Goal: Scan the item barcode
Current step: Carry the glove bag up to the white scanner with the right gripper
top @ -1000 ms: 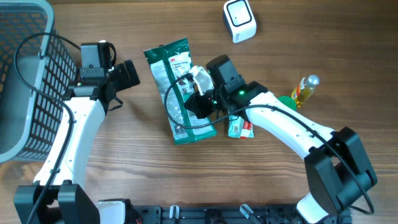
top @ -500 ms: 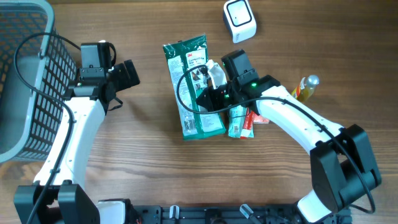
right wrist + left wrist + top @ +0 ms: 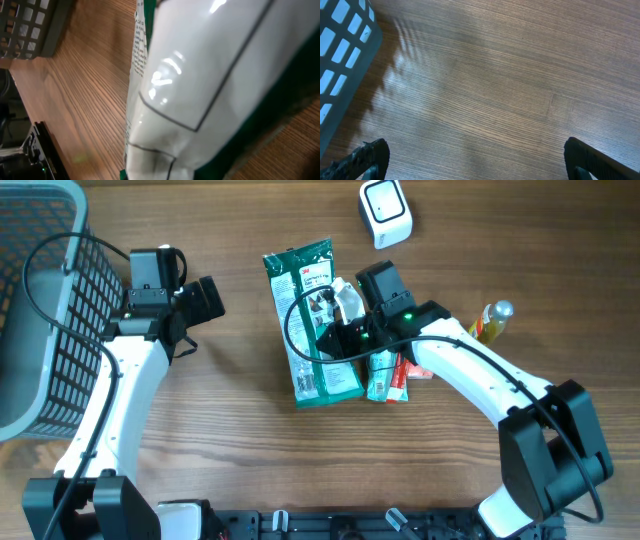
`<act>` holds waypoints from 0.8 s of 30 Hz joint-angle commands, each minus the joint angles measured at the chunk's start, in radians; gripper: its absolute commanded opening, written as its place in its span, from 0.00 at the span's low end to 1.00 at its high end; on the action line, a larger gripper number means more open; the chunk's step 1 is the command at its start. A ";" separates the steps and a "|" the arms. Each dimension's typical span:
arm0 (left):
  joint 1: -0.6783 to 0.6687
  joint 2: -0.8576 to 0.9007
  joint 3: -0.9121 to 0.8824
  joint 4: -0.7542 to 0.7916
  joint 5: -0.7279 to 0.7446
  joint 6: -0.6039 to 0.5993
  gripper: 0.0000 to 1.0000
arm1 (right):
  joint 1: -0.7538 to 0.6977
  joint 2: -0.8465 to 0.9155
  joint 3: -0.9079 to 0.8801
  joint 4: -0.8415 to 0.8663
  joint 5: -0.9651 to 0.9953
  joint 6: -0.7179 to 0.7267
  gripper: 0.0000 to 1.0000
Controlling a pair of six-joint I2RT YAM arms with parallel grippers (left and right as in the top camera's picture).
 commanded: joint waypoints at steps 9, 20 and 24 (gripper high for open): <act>0.004 0.001 0.008 0.002 -0.010 0.005 1.00 | 0.002 -0.010 0.064 -0.068 -0.030 -0.023 0.04; 0.004 0.001 0.008 0.002 -0.010 0.005 1.00 | -0.009 -0.009 0.911 -0.714 0.397 -0.363 0.04; 0.004 0.001 0.008 0.001 -0.010 0.005 1.00 | -0.009 0.005 0.945 -0.611 0.572 -0.551 0.04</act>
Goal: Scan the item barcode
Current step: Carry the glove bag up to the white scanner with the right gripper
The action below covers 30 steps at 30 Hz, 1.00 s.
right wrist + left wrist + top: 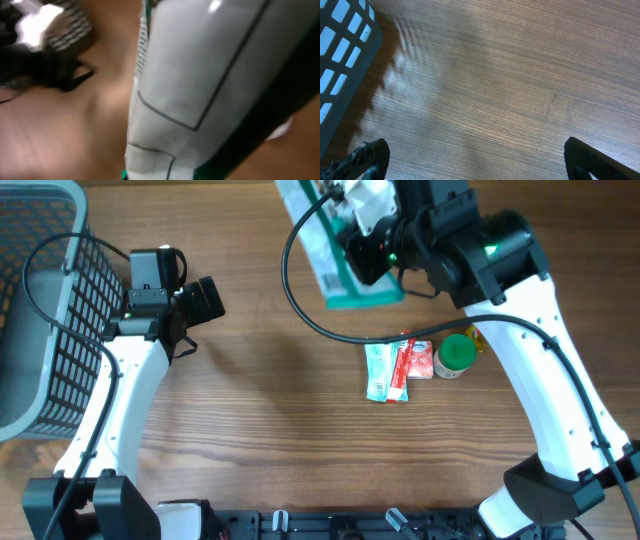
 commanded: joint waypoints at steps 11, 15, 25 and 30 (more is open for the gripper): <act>0.004 0.001 0.008 0.004 -0.009 0.005 1.00 | -0.030 0.397 0.002 0.516 0.738 -0.434 0.04; 0.004 0.001 0.008 0.004 -0.009 0.005 1.00 | -0.034 0.517 0.002 0.786 0.805 -0.624 0.04; 0.004 0.001 0.008 0.004 -0.009 0.005 1.00 | -0.058 0.678 0.002 0.970 0.766 -0.736 0.04; 0.004 0.001 0.008 0.003 -0.009 0.005 1.00 | -0.051 0.697 0.002 0.950 0.762 -0.686 0.04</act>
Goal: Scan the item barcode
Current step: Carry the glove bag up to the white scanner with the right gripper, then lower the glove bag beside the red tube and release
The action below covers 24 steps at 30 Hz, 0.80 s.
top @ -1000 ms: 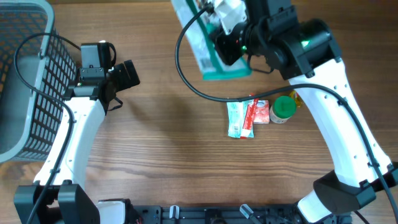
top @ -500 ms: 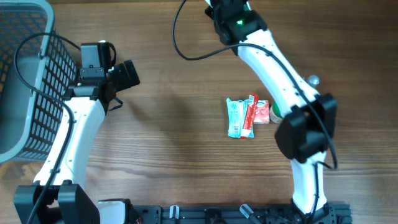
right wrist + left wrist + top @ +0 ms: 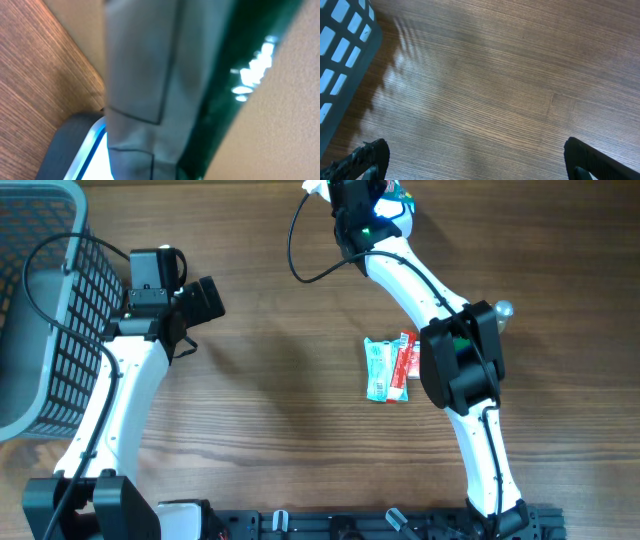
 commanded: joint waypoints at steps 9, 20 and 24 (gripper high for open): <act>0.004 0.001 0.008 0.004 -0.009 0.006 1.00 | 0.025 0.013 0.011 -0.191 -0.116 0.344 0.04; 0.004 0.001 0.008 0.004 -0.009 0.006 1.00 | 0.003 0.012 0.011 -0.192 -0.112 0.401 0.04; 0.004 0.001 0.008 0.003 -0.009 0.006 1.00 | 0.003 -0.095 0.011 -0.181 0.065 0.399 0.04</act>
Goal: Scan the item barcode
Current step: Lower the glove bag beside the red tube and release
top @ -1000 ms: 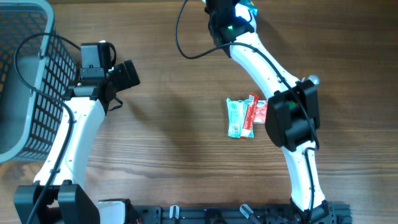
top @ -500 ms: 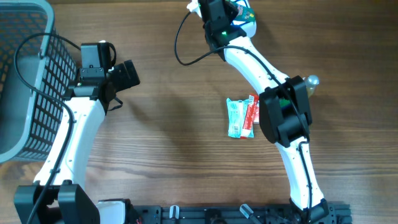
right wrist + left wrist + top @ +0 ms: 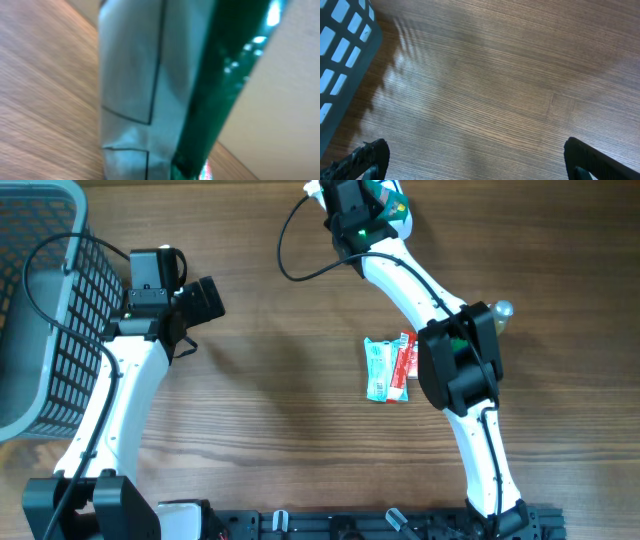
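At the table's far edge my right gripper (image 3: 362,194) is shut on the green packet (image 3: 386,192). In the right wrist view the packet (image 3: 140,75) fills the frame, its pale panel to the left and a green edge to the right, hiding the fingers. Only a white edge of the scanner (image 3: 402,220) shows beside my right wrist. My left gripper (image 3: 205,300) stands open over bare wood, nothing between its fingertips (image 3: 370,159).
A grey mesh basket (image 3: 40,300) stands at the far left. A green pack and a red pack (image 3: 386,368) lie side by side right of centre. A silver-capped bottle (image 3: 498,310) sits behind my right arm's elbow.
My right gripper has shifted a little to the left with the packet. The lit scanner face seen at the lower left of the right wrist view has given way to wood. The left arm is unmoved.
My right gripper was shut on the green packet where it lay at mid table beside the small packs. Then it held the packet lifted near the far edge. Then it had the packet over the white scanner, and now it holds it there, slightly leftward.
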`<act>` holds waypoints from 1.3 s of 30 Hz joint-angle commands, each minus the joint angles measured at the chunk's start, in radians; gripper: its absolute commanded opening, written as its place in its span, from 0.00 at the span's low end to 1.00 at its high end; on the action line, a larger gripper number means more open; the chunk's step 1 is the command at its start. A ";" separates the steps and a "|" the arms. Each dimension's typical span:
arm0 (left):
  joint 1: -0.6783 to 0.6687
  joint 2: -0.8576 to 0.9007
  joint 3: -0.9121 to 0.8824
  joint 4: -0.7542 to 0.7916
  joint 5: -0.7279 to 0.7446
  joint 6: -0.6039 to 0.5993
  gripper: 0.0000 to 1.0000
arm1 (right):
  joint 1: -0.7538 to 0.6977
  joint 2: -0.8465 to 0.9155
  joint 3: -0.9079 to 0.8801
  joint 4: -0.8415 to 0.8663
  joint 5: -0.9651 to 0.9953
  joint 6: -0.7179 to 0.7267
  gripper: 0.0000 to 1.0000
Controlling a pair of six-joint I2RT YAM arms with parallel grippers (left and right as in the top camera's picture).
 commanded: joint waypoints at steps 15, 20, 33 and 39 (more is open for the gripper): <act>0.004 0.001 0.008 0.004 -0.009 0.006 1.00 | -0.006 -0.430 -0.119 -1.079 -0.914 0.739 0.04; 0.004 0.001 0.008 0.004 -0.009 0.006 1.00 | -0.001 -0.430 -0.337 -0.948 -0.913 0.805 0.04; 0.004 0.001 0.008 0.004 -0.009 0.006 1.00 | -0.008 -0.430 -0.515 -0.805 -0.729 0.972 0.44; 0.004 0.001 0.008 0.004 -0.009 0.006 1.00 | -0.011 -0.449 -0.513 -0.766 -0.668 0.970 0.50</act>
